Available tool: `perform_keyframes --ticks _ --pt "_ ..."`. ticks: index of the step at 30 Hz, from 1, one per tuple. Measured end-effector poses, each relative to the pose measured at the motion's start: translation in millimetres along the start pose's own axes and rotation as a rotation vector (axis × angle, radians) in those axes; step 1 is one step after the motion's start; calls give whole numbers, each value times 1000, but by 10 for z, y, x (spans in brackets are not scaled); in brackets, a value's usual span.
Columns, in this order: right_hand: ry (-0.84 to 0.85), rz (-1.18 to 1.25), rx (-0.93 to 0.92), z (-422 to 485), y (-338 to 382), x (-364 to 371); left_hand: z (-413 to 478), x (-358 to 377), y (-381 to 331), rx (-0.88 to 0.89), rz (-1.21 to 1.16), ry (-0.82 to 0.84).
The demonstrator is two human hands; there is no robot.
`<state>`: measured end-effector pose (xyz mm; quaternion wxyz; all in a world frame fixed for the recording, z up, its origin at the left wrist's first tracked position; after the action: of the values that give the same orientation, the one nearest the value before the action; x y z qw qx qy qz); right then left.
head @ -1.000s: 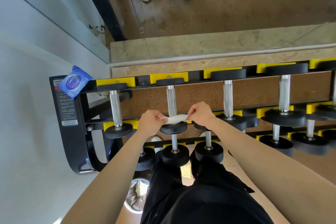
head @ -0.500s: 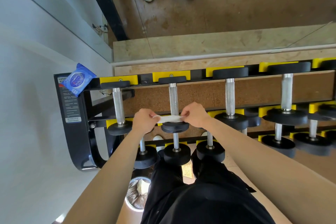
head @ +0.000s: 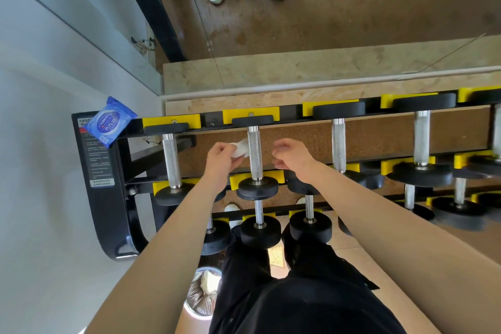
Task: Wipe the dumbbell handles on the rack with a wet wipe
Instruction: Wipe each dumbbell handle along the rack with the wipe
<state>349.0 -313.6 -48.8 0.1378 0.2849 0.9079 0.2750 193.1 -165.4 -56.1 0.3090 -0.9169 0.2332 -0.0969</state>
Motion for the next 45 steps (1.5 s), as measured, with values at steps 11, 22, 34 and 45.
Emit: perform_keyframes --ticks 11,22,34,45 --pt "32 -76 -53 193 -24 232 79 211 56 30 344 71" --pt "-29 -832 -177 65 14 96 -64 266 48 304 1340 255" --pt "169 -1061 -52 100 -58 171 -156 335 104 190 1460 341" --pt "88 -747 -84 57 91 40 46 214 59 80 1006 145"
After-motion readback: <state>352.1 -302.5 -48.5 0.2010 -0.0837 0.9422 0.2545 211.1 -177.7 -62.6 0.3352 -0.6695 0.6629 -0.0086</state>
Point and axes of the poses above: each hand's wrist, its own z-axis towards the middle knuckle, its own x-axis out of the palm, y = z × x, the point moved 9 cm from there along z, towards the middle knuckle, and after that the axes turned 1 degree about y, right-handed, at the moved point
